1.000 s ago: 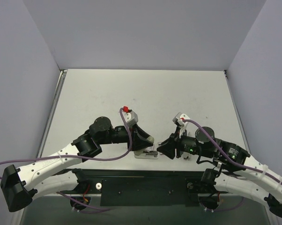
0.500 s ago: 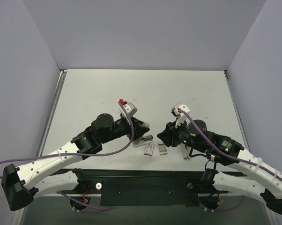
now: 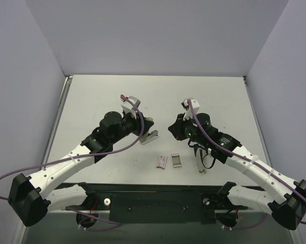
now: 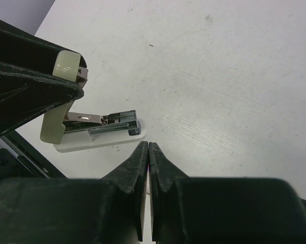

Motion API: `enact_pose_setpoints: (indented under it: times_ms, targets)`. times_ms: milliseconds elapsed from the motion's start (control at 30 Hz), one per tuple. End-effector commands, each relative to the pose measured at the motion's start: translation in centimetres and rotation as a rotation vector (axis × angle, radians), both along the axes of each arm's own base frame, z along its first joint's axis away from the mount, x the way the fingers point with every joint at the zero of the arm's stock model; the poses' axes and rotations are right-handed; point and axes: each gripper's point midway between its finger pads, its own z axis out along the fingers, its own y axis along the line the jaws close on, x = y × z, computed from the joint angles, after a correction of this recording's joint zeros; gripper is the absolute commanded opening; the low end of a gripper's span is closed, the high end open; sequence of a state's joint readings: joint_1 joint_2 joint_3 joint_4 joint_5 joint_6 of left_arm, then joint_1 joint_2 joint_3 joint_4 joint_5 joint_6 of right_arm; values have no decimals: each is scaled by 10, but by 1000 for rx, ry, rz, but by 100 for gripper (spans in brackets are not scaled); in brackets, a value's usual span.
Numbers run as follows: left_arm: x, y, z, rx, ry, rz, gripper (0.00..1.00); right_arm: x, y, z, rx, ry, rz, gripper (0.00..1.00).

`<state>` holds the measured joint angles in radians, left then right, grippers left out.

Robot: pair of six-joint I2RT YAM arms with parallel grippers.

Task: Unload the staples from the stapler

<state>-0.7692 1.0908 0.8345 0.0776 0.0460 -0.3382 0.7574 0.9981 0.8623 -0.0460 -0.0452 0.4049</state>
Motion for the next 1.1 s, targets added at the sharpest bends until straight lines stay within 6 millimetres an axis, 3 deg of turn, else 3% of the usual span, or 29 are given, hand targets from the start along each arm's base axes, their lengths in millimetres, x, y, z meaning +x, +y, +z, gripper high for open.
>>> enact_pose_setpoints:
  times_ms: [0, 167, 333, 733, 1067]
  targets:
    - [14, -8, 24, -105, -40, -6, 0, 24, 25, 11, 100, -55, 37, 0]
    - [25, -8, 9, -85, -17, 23, 0, 48, 39, -11, 109, -36, 60, 0]
    - [34, -3, 1, -74, 2, 52, 0, 62, 53, -16, 147, -32, 124, 0]
    - [53, 3, -18, -73, 42, 97, 0, 65, 84, -39, 175, 15, 222, 0]
    - [71, 5, -27, -83, 61, 128, 0, 62, 100, -71, 138, 71, 267, 0]
